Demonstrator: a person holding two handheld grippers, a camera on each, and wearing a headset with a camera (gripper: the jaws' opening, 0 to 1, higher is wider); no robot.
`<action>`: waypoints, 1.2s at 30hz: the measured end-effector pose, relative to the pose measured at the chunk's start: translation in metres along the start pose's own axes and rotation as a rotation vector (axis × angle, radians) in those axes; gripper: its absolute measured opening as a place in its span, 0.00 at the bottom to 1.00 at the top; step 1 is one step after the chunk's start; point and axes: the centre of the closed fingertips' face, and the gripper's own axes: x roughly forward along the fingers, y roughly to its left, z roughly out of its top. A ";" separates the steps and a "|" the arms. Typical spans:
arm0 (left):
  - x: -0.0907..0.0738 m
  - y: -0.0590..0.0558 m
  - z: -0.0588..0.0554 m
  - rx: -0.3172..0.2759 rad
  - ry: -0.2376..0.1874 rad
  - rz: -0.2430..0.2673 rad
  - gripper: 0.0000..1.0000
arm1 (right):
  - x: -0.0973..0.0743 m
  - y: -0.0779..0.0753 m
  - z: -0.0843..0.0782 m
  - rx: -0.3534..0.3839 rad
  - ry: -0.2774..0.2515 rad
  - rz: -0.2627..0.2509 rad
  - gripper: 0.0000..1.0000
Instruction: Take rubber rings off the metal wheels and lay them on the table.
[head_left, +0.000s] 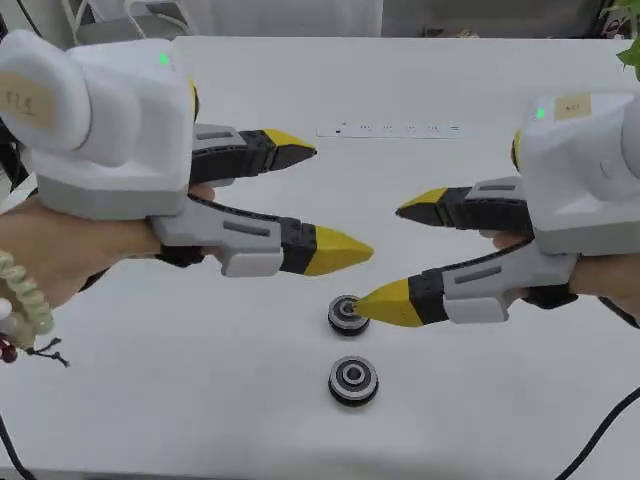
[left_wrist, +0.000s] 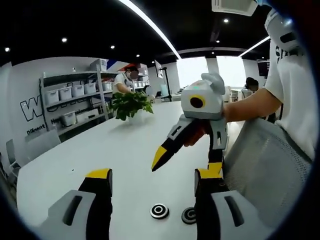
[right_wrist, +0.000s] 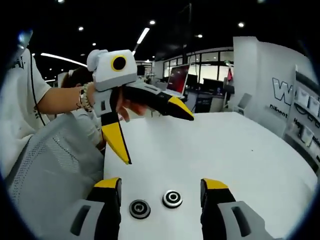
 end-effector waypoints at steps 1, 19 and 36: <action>0.000 0.000 -0.007 -0.011 0.002 -0.008 0.63 | 0.001 0.002 -0.004 0.000 0.002 0.009 0.62; 0.007 -0.029 -0.075 -0.043 0.124 -0.120 0.42 | 0.023 0.030 -0.083 0.121 0.211 0.150 0.42; 0.023 -0.058 -0.121 -0.052 0.253 -0.213 0.28 | 0.035 0.036 -0.096 0.054 0.218 0.157 0.28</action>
